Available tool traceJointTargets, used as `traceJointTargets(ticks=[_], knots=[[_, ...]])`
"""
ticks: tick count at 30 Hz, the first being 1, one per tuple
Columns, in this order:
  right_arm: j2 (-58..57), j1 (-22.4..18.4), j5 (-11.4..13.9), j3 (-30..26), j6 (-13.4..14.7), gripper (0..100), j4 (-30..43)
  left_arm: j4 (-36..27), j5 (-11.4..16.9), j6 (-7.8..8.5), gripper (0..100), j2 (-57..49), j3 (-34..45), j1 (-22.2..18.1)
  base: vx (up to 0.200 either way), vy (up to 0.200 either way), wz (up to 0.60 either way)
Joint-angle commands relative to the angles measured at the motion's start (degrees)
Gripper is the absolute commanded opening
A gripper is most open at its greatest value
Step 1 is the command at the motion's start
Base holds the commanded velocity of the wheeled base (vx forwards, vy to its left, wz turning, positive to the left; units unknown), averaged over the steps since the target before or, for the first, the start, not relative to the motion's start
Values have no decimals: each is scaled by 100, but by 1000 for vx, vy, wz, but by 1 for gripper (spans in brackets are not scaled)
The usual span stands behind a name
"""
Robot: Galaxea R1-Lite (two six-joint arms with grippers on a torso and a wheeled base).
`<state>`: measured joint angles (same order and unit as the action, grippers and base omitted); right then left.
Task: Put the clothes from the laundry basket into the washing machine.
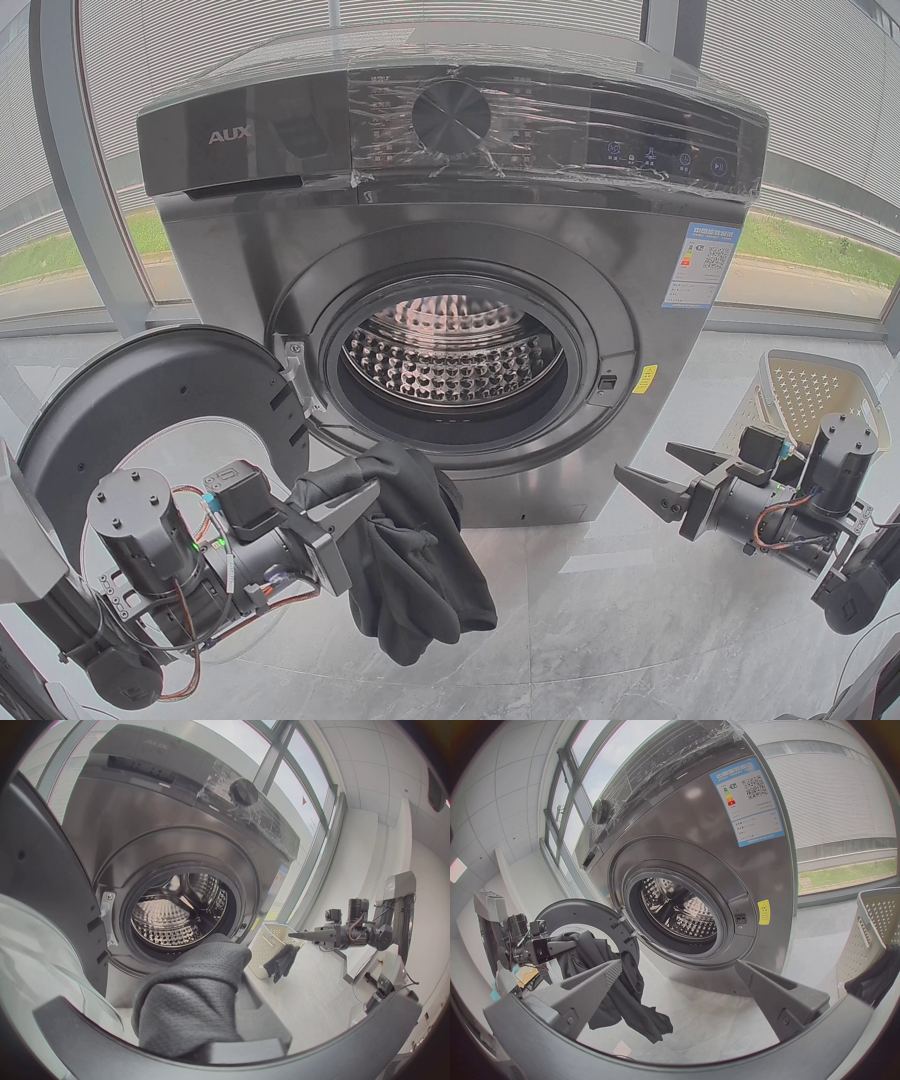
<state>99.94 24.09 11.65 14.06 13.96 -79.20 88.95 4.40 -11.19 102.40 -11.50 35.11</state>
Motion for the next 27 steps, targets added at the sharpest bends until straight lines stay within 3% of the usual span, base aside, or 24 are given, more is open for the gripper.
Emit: traceJointTargets(ticks=[1,7,13,22,27], knots=[[61,-1,4,9,2,100,1,25,-62,-6,0,333,7,93,0,0,0],[105,8,12,1,2,100,-8,25,-62,3,0,333,-11,189,0,0,0],[114,78,4,1,-7,100,-8,25,-71,12,0,324,-63,189,200,0,0],[122,105,4,-8,-7,100,1,25,-71,82,0,307,-19,330,0,0,0],[122,122,4,1,-7,100,1,34,-71,161,0,316,-19,330,200,0,0]])
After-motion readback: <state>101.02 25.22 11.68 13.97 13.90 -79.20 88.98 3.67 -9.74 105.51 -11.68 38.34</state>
